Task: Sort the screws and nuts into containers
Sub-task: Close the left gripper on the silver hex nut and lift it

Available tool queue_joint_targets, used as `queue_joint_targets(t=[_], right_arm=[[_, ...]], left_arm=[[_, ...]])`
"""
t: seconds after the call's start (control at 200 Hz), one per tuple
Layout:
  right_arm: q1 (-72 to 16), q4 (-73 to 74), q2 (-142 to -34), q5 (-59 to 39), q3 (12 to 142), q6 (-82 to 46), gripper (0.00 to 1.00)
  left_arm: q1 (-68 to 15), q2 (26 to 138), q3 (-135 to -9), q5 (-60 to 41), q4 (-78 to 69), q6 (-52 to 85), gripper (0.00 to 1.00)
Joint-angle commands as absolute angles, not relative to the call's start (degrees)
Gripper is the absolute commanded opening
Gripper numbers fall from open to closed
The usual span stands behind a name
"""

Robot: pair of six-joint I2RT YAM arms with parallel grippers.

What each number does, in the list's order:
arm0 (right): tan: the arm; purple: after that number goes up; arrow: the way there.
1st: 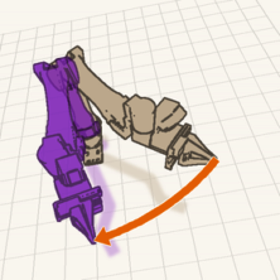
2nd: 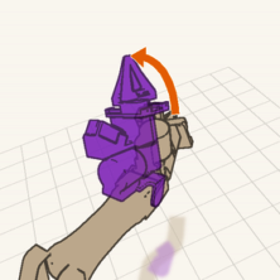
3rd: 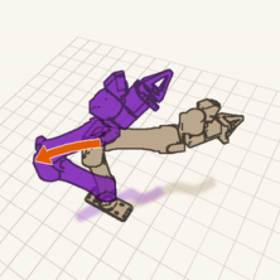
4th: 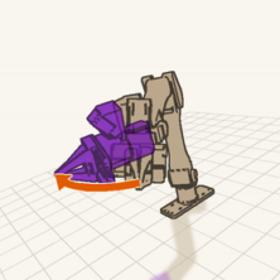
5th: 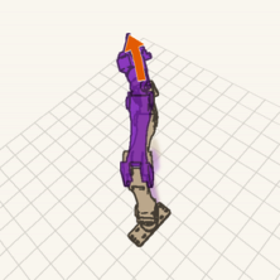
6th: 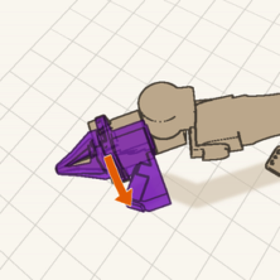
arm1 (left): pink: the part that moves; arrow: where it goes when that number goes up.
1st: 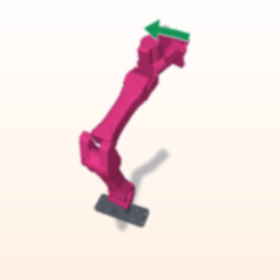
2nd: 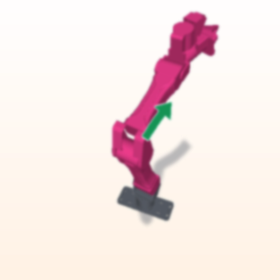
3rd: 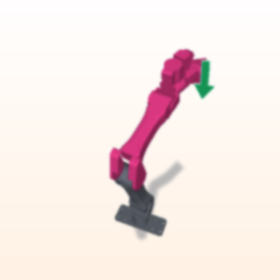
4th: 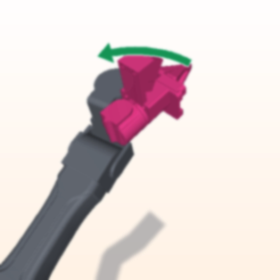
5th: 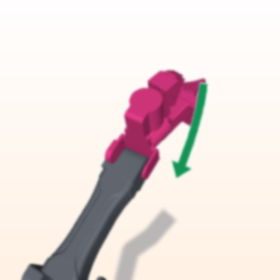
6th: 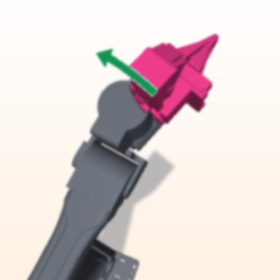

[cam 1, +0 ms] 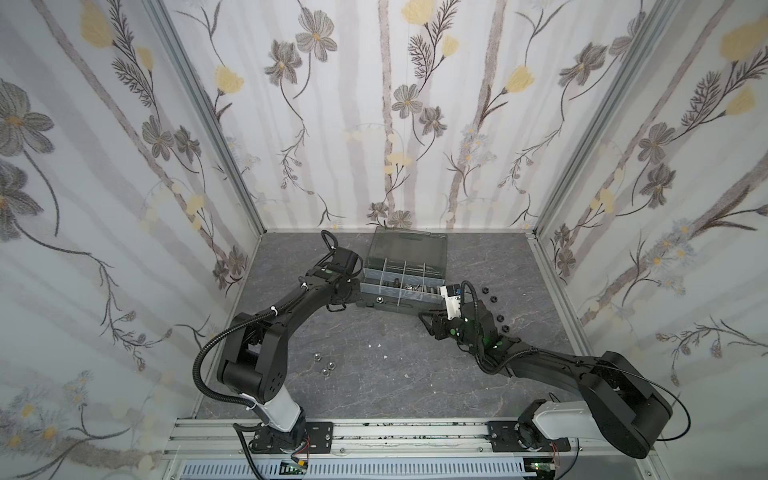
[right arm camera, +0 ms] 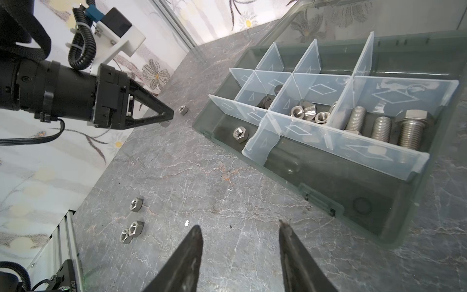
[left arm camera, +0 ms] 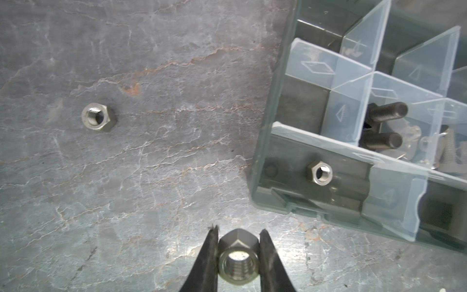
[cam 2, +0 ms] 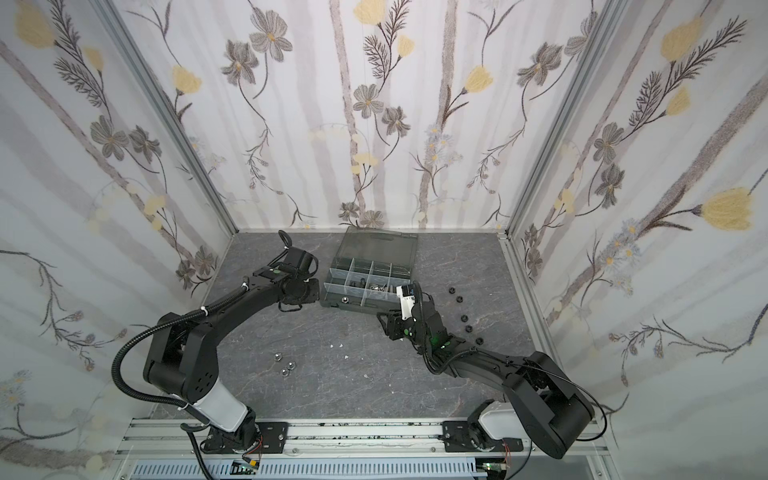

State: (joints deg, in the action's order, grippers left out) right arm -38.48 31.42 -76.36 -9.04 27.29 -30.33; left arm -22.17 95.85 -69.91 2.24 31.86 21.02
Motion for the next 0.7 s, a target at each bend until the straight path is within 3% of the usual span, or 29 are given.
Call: queue_joint_targets(t=[0.0, 0.49, 0.694], right_arm=[[-38.3, 32.7, -75.6, -8.7, 26.9, -30.0, 0.51], [-37.6, 32.5, -74.8, -9.1, 26.3, -29.9, 0.51], [-37.6, 32.5, -74.5, -9.1, 26.3, -29.9, 0.51]], left_arm=[[-23.1, 98.1, -72.8, 2.2, 33.5, 21.8, 0.22], [-26.8, 107.6, -82.6, 2.1, 34.6, 21.9, 0.22], [-27.3, 110.0, -85.0, 2.2, 35.0, 21.8, 0.31]])
